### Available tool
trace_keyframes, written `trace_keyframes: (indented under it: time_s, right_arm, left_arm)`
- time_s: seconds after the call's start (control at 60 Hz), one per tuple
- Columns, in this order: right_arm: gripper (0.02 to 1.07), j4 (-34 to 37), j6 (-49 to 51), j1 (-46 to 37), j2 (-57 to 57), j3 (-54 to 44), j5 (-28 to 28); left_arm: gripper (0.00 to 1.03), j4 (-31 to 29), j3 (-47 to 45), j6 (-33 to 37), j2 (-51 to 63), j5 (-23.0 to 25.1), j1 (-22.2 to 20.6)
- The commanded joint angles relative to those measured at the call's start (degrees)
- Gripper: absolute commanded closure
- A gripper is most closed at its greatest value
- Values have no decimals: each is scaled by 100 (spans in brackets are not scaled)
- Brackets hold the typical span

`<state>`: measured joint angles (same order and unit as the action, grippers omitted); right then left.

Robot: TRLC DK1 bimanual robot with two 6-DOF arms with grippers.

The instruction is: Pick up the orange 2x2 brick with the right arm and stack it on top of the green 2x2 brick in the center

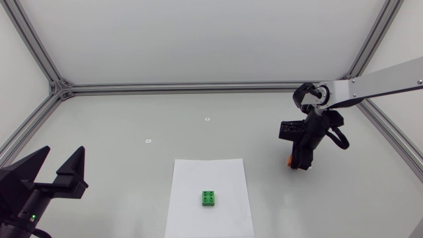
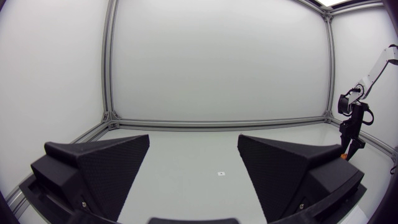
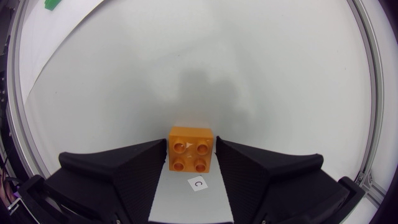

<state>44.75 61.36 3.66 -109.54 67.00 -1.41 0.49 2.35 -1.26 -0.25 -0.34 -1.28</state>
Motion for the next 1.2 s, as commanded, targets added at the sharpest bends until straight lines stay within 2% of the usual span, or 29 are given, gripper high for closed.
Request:
trace_keyframes:
  time_s: [0.0,0.167,0.233,0.283,0.467,0.583,0.85,1.183]
  right_arm:
    - [51,34,51,21,-85,-3,36]
    - [57,51,78,-6,-85,23,36]
    - [64,51,78,-6,-85,32,36]
    - [66,60,78,-6,-85,32,36]
    - [97,51,95,-23,-77,23,27]
    - [101,51,95,-23,-15,-3,27]
    - [101,253,95,144,618,-170,36]
    - [101,737,-626,1629,1672,-495,123]
  left_arm:
    - [4,-76,-235,73,-45,25,31]
    - [4,-84,-235,73,-45,25,31]
    - [4,-84,-235,73,-45,25,31]
    - [4,-84,-235,73,-45,25,31]
    - [4,-84,-235,73,-45,25,31]
    - [4,-84,-235,73,-45,25,31]
    - [4,-84,-235,73,-45,25,31]
    - [4,-76,-235,73,-45,25,31]
